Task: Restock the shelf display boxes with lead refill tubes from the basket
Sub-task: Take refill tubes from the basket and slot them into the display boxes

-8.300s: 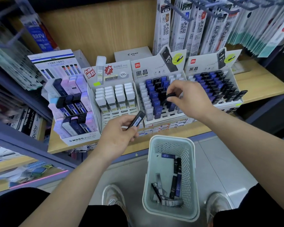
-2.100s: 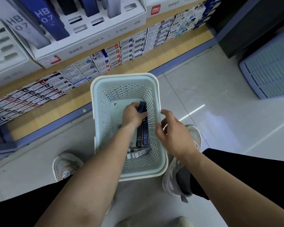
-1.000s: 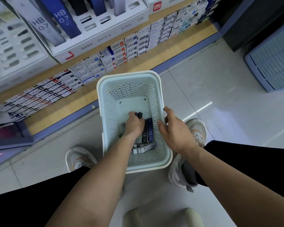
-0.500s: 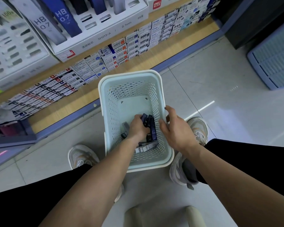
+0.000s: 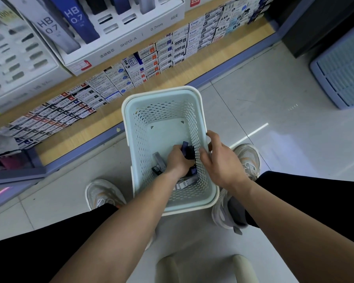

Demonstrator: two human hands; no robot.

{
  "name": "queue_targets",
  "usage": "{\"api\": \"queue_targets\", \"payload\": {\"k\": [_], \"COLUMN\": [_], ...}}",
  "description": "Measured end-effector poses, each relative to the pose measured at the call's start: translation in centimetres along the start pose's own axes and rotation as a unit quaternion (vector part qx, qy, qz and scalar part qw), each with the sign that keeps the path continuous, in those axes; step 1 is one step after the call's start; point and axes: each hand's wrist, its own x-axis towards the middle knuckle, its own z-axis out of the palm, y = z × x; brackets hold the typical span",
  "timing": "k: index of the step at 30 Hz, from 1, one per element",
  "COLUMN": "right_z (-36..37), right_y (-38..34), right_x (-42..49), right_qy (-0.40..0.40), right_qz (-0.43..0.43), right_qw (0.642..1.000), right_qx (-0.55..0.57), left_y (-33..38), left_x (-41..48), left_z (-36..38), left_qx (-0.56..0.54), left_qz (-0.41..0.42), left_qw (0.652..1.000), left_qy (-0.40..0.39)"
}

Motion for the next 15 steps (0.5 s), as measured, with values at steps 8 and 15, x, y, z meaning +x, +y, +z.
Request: {"api": "queue_targets", "payload": {"k": [8,15], "right_z": [-0.1,-0.1], "right_y": [-0.2,-0.4], "right_x": [-0.2,-0.5], "right_qy": [-0.01,-0.017], "right_qz": [-0.013,-0.017], "right_qw": [1.0,1.0], "right_qx": [0.002,-0.001], "left_y": [-0.8,-1.1], "left_x": [-0.4,-0.3], "left_z": [0.1,-0.2], "left_qx": [0.0,-0.009], "left_qz": [0.007,-0.013], "left_qw": [1.0,1.0], "left_qy": [0.006,0.012]}}
